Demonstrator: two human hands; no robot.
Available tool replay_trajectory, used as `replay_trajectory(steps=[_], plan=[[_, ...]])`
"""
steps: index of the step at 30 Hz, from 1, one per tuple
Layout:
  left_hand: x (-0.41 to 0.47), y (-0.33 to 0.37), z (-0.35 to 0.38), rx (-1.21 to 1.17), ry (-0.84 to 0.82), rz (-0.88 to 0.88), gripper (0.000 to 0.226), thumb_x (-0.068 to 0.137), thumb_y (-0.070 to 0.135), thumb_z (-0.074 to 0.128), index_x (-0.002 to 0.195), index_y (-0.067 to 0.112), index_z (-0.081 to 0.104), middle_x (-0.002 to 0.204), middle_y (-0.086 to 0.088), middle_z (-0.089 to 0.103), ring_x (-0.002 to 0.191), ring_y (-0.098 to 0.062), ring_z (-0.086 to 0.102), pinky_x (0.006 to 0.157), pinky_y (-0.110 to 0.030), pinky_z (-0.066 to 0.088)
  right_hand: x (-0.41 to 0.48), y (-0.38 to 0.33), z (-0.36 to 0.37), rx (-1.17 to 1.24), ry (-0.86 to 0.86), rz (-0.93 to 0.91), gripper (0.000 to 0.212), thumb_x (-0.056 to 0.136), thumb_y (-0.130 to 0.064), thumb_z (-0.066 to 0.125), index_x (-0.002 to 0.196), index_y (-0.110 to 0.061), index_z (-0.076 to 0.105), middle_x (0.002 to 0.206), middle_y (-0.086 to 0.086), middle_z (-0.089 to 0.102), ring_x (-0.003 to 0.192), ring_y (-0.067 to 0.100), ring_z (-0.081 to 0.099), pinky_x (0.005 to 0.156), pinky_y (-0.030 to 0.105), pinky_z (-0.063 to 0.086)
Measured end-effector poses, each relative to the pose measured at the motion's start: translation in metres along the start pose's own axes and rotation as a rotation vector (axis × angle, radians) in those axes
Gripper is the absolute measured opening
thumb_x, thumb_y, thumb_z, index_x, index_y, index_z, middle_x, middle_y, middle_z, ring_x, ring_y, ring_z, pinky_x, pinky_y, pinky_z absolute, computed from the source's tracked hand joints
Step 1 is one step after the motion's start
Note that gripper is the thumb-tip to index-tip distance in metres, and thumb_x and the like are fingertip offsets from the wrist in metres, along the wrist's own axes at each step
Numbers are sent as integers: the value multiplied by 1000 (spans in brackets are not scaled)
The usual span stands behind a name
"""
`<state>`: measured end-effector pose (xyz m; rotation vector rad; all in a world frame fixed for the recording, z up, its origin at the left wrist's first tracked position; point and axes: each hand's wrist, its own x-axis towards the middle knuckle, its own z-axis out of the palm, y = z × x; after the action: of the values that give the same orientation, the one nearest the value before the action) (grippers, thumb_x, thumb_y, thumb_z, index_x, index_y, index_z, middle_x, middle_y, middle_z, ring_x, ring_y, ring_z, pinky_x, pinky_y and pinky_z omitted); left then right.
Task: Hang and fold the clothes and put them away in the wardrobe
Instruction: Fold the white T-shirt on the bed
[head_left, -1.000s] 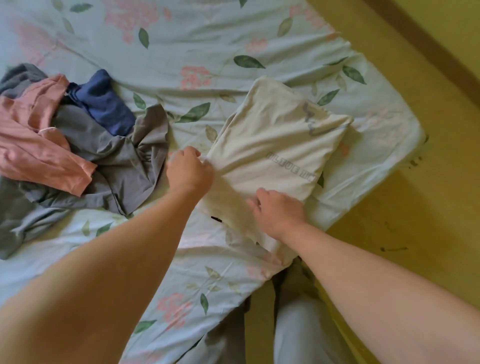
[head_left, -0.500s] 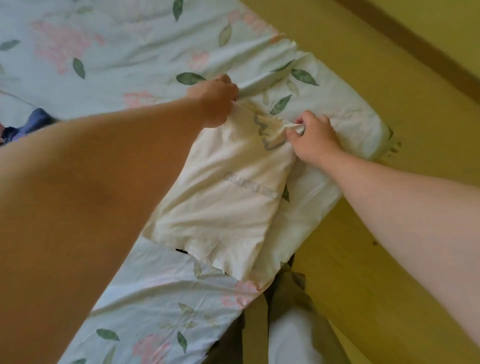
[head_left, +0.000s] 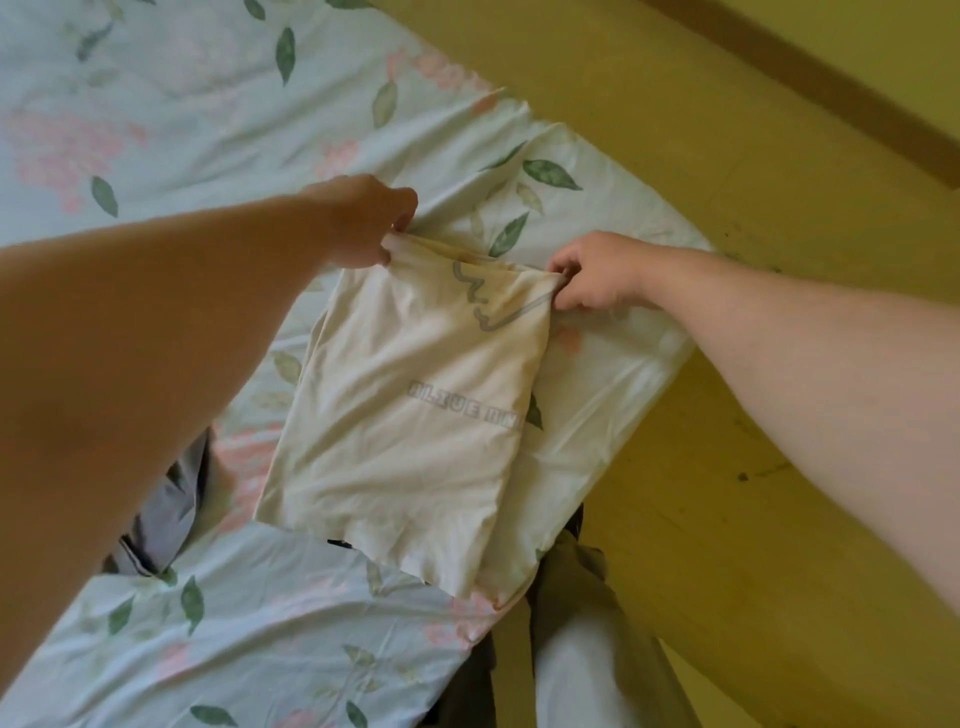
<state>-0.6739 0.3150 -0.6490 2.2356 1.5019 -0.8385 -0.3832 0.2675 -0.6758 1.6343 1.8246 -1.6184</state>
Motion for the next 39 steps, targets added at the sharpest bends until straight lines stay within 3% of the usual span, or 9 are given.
replay_trajectory(steps=[7, 10, 15, 20, 22, 26, 30, 34, 39], plan=[[-3, -8, 4, -92, 47, 57, 16, 88, 34, 75, 100, 34, 64, 104, 4, 60, 95, -24, 51, 86, -46, 51, 7, 8, 0, 51, -13, -38, 13, 90, -23, 74, 97, -33, 70, 99, -10, 67, 87, 11, 63, 74, 26, 50], [-1, -9, 5, -91, 36, 42, 14, 90, 33, 73, 97, 34, 61, 100, 4, 59, 96, -25, 52, 82, -43, 50, 7, 7, -2, 24, -26, -21, 6, 91, -29, 73, 89, -33, 70, 97, -6, 69, 87, 15, 65, 77, 33, 56], [8, -6, -8, 32, -74, -28, 24, 94, 18, 63, 79, 29, 48, 81, -1, 48, 84, -29, 52, 65, -36, 41, 5, 1, -5, 222, 22, 71, 25, 85, -36, 78, 70, -20, 65, 73, 1, 66, 62, 16, 66, 58, 30, 54], [14, 7, -14, 159, -126, -76, 15, 89, -1, 53, 97, 7, 63, 90, -11, 60, 81, -31, 61, 59, -34, 44, 7, 1, 10, 292, 161, 105, 34, 82, -32, 79, 67, -17, 53, 76, 9, 66, 83, 35, 75, 78, 48, 63], [15, 10, -11, 140, -143, -113, 18, 83, -6, 59, 96, 6, 61, 86, -12, 59, 73, -30, 60, 55, -34, 44, 6, 6, 15, 319, 248, 146, 33, 78, -29, 81, 66, -19, 52, 70, 7, 65, 76, 32, 75, 70, 44, 64], [16, 12, -4, 68, -137, -181, 42, 62, -13, 80, 93, 4, 60, 81, -15, 59, 66, -33, 59, 50, -35, 43, 5, 12, 28, 563, 374, 191, 30, 78, -13, 82, 71, -17, 54, 86, 14, 69, 79, 32, 74, 59, 42, 63], [15, 13, 11, -12, 21, -211, 38, 77, -16, 59, 100, 9, 43, 80, -11, 46, 62, -27, 45, 46, -36, 33, 8, 11, 33, 549, 459, 223, 25, 84, -13, 78, 83, -18, 54, 101, 8, 63, 92, 31, 70, 69, 45, 64], [15, 8, 25, -190, 110, -287, 34, 82, -12, 54, 109, 8, 46, 82, -12, 45, 65, -26, 44, 58, -42, 44, 8, 5, 33, 385, 490, 243, 11, 88, -21, 73, 87, -20, 63, 102, 7, 69, 92, 28, 70, 81, 44, 62], [19, 2, 31, -356, 110, -292, 25, 89, 9, 43, 109, 19, 53, 87, -7, 48, 73, -23, 48, 58, -34, 39, 8, -2, 32, 422, 474, 352, 20, 87, -26, 74, 100, -10, 71, 93, 7, 71, 82, 24, 68, 65, 30, 55]])
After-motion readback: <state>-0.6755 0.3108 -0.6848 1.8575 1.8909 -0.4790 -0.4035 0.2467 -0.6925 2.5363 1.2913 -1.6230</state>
